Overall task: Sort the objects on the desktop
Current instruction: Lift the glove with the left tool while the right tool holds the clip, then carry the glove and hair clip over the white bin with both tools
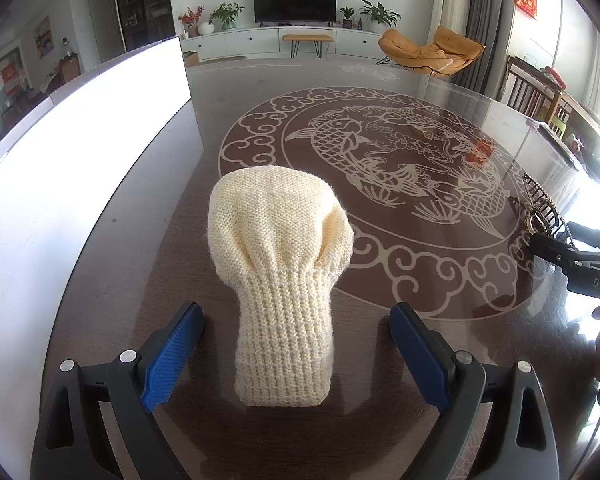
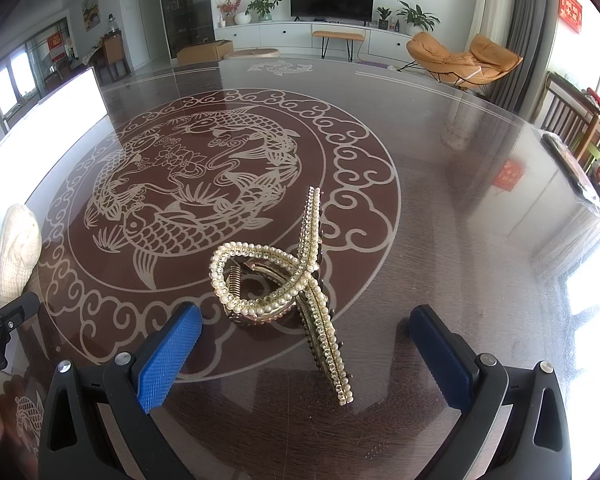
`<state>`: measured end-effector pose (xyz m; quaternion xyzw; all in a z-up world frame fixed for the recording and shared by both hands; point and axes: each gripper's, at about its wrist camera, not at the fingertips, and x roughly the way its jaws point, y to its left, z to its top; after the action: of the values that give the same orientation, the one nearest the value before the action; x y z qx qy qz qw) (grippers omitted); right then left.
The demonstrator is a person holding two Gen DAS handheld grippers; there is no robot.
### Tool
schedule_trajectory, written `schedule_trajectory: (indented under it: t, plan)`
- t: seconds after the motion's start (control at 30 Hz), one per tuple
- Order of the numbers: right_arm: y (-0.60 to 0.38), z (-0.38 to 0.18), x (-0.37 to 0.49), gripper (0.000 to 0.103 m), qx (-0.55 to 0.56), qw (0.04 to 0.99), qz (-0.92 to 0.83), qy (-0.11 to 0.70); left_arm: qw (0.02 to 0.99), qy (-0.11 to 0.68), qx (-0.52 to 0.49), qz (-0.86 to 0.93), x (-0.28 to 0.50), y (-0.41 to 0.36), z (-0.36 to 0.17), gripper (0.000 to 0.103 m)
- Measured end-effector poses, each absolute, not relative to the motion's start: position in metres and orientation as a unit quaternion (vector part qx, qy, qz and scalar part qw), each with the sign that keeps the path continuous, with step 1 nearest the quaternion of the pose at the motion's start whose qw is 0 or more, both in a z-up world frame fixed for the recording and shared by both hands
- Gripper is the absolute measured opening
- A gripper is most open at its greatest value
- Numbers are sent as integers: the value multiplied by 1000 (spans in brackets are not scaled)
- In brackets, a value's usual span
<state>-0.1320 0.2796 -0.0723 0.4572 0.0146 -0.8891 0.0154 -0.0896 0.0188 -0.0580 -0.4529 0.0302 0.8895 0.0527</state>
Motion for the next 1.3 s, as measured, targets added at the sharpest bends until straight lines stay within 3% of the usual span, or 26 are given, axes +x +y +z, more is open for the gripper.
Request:
schedule_trajectory:
  t: [0.57, 0.6, 0.63, 0.67, 0.7, 0.73, 0.77, 0.8, 1.1, 1.3]
  plan:
    - [280, -72, -132, 103, 457, 15, -889, 15, 53, 28, -458, 887, -94, 18, -57, 102]
    - [280, -72, -132, 103, 457, 16, -889, 14, 57, 26, -456, 888, -93, 17, -57, 99]
    - [280, -72, -132, 103, 458, 23, -889, 14, 67, 21, -446, 893, -91, 16, -54, 77]
    - [279, -71, -132, 99, 456, 36, -889, 15, 71, 20, -435, 897, -88, 15, -51, 64]
    - [276, -69, -130, 77, 452, 42, -891, 25, 73, 21, -432, 899, -88, 15, -50, 49]
    - [272, -65, -129, 62, 445, 52, -893, 32, 76, 19, -429, 900, -87, 13, -49, 34]
    - [270, -62, -129, 48, 445, 57, -893, 32, 88, 7, -427, 900, -87, 10, -48, 34]
    - [268, -61, -130, 46, 451, 57, -890, 27, 94, -3, -427, 899, -87, 7, -48, 32]
    - [245, -7, -108, 46, 424, 104, -900, 0, 116, -122, -380, 909, -42, -37, 8, 31]
    - [160, 58, -129, 46, 377, 194, -906, 1, 83, -149, -309, 936, -18, -110, 98, 31]
